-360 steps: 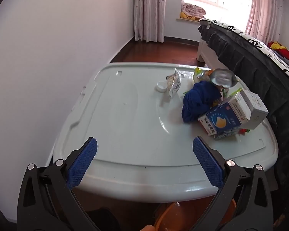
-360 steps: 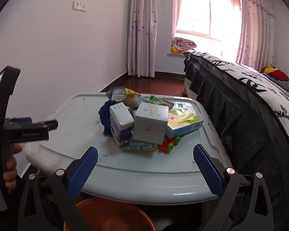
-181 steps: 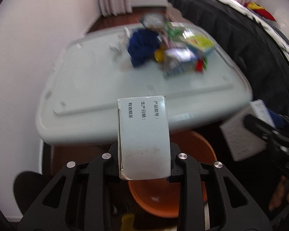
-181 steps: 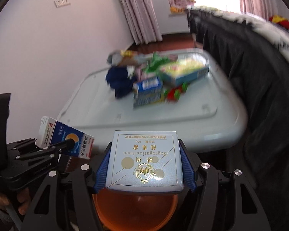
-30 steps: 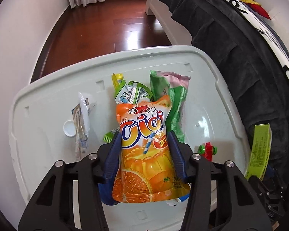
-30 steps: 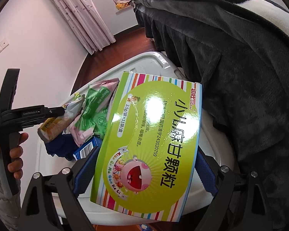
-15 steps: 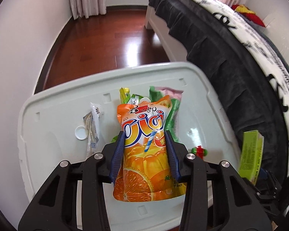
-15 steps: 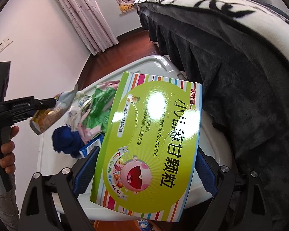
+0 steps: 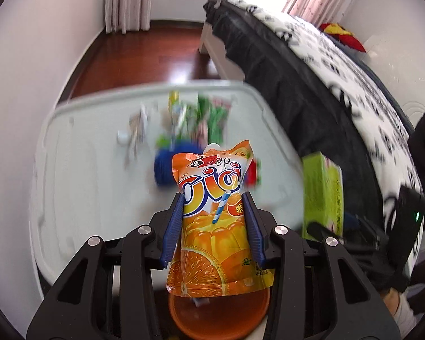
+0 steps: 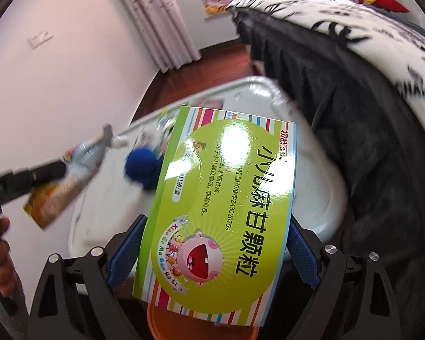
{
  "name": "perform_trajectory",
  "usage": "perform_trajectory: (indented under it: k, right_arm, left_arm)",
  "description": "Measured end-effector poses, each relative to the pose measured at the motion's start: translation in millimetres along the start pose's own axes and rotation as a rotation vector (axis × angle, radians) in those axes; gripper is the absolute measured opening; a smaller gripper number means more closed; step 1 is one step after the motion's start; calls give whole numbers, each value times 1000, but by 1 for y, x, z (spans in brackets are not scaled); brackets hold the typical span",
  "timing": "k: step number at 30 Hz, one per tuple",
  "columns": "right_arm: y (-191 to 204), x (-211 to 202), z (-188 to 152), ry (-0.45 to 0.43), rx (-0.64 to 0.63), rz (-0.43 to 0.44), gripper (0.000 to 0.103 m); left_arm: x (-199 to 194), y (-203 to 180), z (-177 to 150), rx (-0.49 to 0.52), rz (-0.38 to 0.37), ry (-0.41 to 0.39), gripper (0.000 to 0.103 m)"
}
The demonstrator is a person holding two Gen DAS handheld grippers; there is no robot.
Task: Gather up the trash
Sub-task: 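Lower the pouch and medicine box into the orange bucket and open both grippers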
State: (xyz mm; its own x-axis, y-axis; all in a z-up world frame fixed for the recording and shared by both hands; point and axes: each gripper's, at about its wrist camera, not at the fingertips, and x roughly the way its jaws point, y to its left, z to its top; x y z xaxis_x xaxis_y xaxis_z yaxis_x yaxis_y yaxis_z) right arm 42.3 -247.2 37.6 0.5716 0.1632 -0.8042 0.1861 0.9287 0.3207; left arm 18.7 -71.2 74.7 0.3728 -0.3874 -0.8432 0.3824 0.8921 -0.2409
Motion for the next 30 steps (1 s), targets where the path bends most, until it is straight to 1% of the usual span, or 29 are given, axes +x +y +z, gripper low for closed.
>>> perform_trajectory:
  k: [1,4,5,6,8,12,15,17,18,19,20,21,23,30]
  right_arm:
    - [3,0,-14,25,-7,11,90]
    - [8,8,-48,101,-21,35,90]
    - [8,11,-58,127,-21,38,90]
    - [8,18,-75,171,-20,48,90]
    - [7,25,-92,222,-7,61,90]
    - [4,43,-122,309,-3,69,90]
    - [4,50,-134,333,-9,65,90]
    - [5,59,-139,367,-18,80,91]
    - [4,64,-142,384,3,86,91]
    - [1,65,-143,394,12,90,92]
    - [0,68,-144,411,24,82,92]
    - [-2,69,-144,412,31,74,92]
    - [-4,67,-150,405,35,83,95]
    - [3,49,-139,345,-12,76,95]
  left_arm:
    - [3,0,-22,-7,2,26,41]
    - [17,0,-67,-22,-6,100,41]
    - [29,1,-89,-36,-3,147,41]
    - [37,3,-101,-51,-4,176,41]
    - [54,6,-125,-85,-8,224,41]
    - [79,8,-154,-121,-19,278,41]
    - [95,9,-170,-133,-26,314,41]
    - [101,10,-174,-140,-10,332,41]
    - [102,11,-176,-137,1,339,46]
    - [102,12,-178,-137,1,351,47]
    - [101,14,-179,-144,2,351,52]
    - [100,15,-180,-150,8,353,59]
    - [97,17,-183,-148,-1,351,67]
    - [81,20,-177,-148,21,293,68]
